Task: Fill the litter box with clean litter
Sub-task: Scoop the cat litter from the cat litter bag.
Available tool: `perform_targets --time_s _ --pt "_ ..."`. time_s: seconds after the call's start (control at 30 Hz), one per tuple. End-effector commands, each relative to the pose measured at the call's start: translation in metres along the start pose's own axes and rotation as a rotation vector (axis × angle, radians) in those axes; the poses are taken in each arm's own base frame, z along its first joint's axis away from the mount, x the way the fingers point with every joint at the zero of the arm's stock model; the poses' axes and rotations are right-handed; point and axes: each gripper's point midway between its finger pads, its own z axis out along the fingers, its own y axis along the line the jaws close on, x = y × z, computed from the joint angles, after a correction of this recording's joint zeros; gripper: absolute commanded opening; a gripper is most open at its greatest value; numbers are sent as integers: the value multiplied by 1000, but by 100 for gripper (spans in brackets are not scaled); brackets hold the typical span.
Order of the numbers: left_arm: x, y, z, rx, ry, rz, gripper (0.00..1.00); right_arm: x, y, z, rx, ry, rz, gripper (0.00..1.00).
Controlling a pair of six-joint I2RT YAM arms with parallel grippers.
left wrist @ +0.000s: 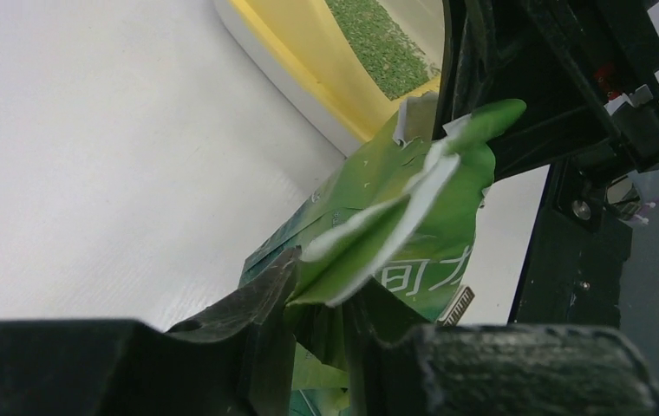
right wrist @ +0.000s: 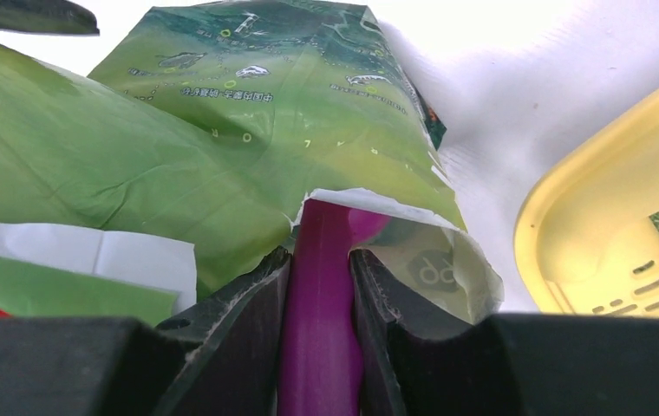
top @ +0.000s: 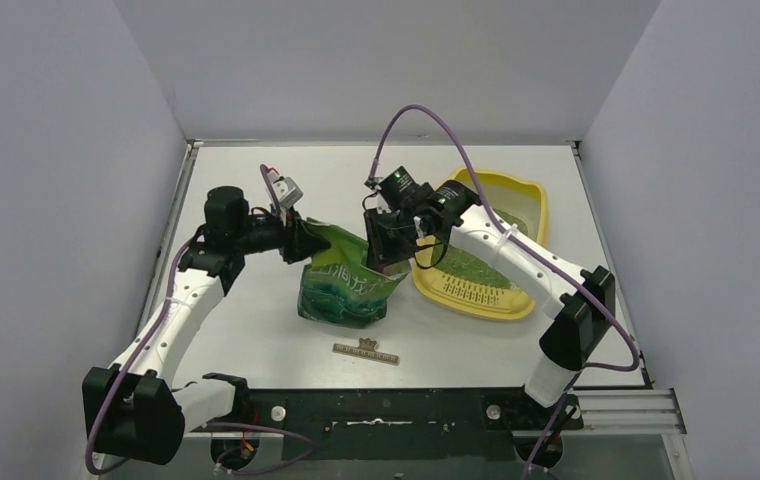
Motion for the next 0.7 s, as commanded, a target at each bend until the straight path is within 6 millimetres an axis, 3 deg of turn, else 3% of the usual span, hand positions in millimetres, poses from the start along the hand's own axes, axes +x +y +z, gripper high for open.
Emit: perform_targets --time_s 0.0,0.17,0.37,0.67 --pt "-13 -8 1 58 -15 26 16 8 -29 -6 210 27 -47 0" --pt "-10 -11 3 86 10 -3 0 11 -27 8 212 50 -59 0" --pt "-7 -12 2 86 25 14 0 14 -15 43 117 67 -14 0" --pt "-4 -13 2 77 23 49 0 2 -12 60 -28 -20 125 0"
